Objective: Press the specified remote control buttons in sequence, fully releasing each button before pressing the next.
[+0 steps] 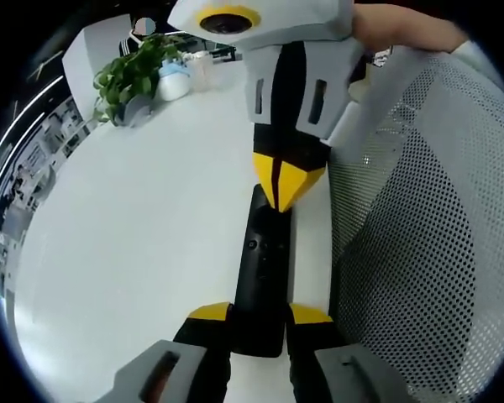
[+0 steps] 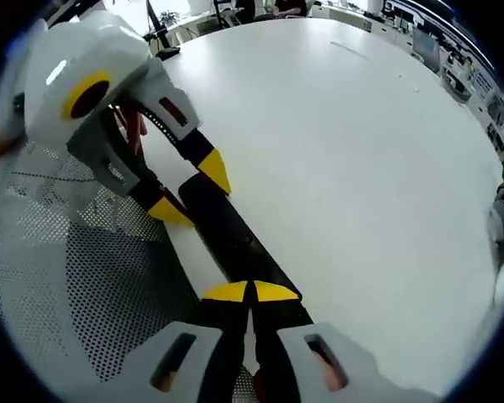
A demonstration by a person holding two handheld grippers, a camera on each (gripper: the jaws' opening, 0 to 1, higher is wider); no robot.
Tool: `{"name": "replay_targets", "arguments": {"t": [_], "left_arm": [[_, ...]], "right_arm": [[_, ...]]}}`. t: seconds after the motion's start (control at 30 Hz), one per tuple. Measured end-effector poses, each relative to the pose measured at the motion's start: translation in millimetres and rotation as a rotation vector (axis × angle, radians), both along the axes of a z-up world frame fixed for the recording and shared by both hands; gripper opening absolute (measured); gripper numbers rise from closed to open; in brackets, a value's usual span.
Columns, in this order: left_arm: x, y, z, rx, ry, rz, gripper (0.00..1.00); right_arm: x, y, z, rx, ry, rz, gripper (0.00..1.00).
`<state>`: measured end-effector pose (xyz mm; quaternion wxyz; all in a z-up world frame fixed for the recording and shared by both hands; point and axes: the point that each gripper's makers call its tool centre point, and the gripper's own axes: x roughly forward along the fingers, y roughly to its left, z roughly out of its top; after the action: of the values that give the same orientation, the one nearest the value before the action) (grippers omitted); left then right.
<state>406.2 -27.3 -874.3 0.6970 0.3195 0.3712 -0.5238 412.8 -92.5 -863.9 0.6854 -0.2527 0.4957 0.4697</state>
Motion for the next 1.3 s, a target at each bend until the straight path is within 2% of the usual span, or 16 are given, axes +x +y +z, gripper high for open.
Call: {"name": "replay_targets", "arguments": {"t": [0.17,0.23,0.6,0.73,0.9,1.3], "left_arm": [[-0.1,-0.1,0.1,0.001,-0.001,-0.003,0.24],[-0.1,0.0,0.1,0.001,-0.002,-0.004,0.24],[0.0,-0.2,-0.1,0.004,0.000,-0.009,0.24],[0.0,-0.4,-0.1,0.004,0.002,-0.011,0.24],[-0.2,-0.5,-0.2,0.003,0.007,-0.010,0.25],[-0.6,-0.7,-0.2,0.008,0.006,-0.018,0.24]], "right_arm": [[2.8,1.5,-0.9,-0.006,-0.024,0.017,0.00],[1.4,0.0,-3.4,-0.024,-0.024,0.026,0.00],[2.5,1.9,-2.7,-0.022,-0.038,0.034,0.00],[4.7,0.5,-3.9,-0.001,-0.019,0.002,0.00],[4.5,1.5,-4.4,0.018,-0.030,0.014,0.00],[3.5,2.3,-4.2,-0.031,-0.054,0.041,0.00]]}}
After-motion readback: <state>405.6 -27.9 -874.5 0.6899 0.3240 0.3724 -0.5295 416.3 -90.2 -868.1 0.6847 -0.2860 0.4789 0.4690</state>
